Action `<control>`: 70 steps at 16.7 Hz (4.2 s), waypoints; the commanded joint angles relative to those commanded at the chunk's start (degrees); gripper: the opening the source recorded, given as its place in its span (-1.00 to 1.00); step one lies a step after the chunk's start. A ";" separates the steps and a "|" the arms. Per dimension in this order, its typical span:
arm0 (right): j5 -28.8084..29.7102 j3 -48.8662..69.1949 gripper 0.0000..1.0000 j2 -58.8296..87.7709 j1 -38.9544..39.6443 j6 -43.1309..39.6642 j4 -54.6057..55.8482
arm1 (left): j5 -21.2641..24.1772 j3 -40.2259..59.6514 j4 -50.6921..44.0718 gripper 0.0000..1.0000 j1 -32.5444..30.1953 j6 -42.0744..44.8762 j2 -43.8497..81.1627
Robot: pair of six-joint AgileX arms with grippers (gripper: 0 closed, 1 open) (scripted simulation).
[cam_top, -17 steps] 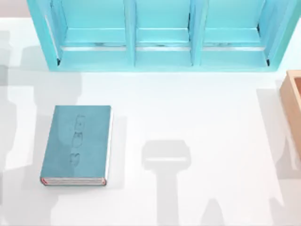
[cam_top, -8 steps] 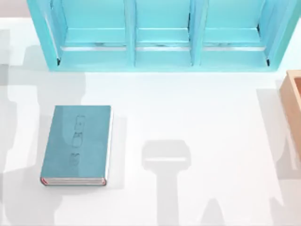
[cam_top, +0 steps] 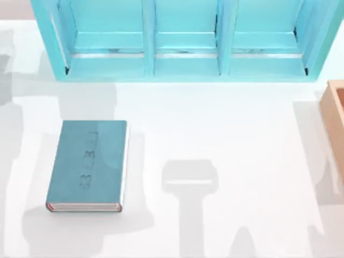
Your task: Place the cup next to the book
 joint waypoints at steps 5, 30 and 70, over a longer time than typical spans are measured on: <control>0.00 0.00 1.00 0.00 0.00 0.00 0.00 | -0.09 -1.30 0.43 -1.00 -0.03 0.07 -1.12; 0.00 0.00 1.00 0.00 0.00 0.00 0.00 | 37.89 -65.35 -16.19 -1.00 -21.23 -111.55 -50.70; 0.00 0.00 1.00 0.00 0.00 0.00 0.00 | 41.57 -89.20 -2.52 1.00 -22.01 -120.61 -59.48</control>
